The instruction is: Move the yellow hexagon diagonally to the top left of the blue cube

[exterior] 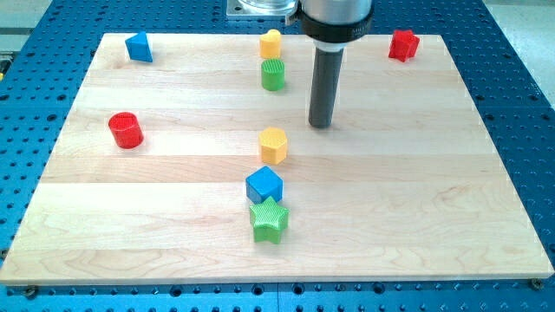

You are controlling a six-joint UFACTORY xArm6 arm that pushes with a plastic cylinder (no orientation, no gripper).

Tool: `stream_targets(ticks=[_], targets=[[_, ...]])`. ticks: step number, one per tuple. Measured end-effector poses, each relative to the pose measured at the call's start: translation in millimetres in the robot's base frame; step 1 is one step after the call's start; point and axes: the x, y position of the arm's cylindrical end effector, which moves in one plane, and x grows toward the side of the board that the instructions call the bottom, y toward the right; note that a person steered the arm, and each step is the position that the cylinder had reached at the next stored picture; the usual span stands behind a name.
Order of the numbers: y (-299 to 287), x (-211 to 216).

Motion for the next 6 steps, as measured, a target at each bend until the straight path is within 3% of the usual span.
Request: stream_targets(ticks=[1, 2, 3, 4, 6], targets=[[-68, 16], [-87, 31], [-39, 22], [10, 52], [-136, 70]])
